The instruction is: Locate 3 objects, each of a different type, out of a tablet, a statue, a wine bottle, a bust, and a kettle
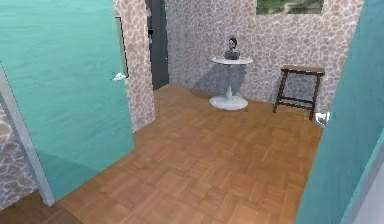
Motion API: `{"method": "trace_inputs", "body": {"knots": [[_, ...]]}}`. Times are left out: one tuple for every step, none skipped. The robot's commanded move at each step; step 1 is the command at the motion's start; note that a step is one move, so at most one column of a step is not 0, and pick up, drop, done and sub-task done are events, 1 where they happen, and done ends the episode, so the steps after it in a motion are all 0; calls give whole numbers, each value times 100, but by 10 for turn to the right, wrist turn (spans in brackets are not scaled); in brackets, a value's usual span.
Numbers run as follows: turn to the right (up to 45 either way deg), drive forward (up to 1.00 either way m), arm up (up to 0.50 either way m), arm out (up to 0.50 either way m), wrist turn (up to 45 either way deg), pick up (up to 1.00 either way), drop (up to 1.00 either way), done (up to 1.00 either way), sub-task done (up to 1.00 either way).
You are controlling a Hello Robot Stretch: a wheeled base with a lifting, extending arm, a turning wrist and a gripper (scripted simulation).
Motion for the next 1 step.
{"method": "trace_inputs", "body": {"knots": [[-60,0,0,0,0,0,0,0,0]]}}
